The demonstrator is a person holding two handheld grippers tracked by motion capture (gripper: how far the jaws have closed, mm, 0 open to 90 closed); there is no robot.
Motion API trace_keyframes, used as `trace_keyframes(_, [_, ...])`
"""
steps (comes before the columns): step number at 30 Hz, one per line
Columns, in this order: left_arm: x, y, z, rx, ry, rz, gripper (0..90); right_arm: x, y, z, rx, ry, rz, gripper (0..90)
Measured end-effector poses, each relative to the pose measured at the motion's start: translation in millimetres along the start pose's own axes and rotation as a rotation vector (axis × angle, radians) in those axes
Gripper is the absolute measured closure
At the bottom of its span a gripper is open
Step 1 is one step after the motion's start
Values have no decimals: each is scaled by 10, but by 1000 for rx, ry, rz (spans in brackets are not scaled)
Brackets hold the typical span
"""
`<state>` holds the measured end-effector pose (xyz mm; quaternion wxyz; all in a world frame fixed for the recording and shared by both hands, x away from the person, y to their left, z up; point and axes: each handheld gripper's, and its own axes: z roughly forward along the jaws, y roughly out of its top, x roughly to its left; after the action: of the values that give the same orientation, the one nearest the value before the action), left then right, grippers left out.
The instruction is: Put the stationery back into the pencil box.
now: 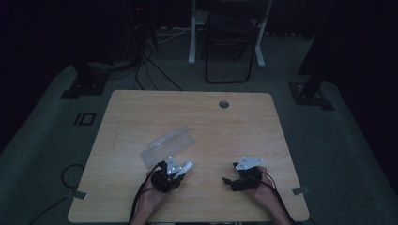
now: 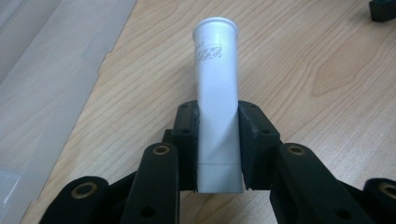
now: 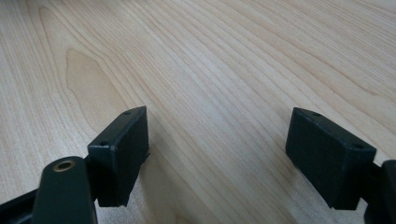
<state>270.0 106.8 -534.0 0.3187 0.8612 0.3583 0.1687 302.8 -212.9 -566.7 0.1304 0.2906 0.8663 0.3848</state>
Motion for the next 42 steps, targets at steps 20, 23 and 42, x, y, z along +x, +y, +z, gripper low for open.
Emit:
trace_keyframes(20, [125,163,-161,-52,14,51,711,0,0,0,0,0,0,213])
trace_keyframes(23, [145,185,-169,-55,17,53,711,-1,0,0,0,0,-1,213])
trace_keyframes(42, [234,288,-208,-72,47,58,711,-1,0,0,0,0,-1,213])
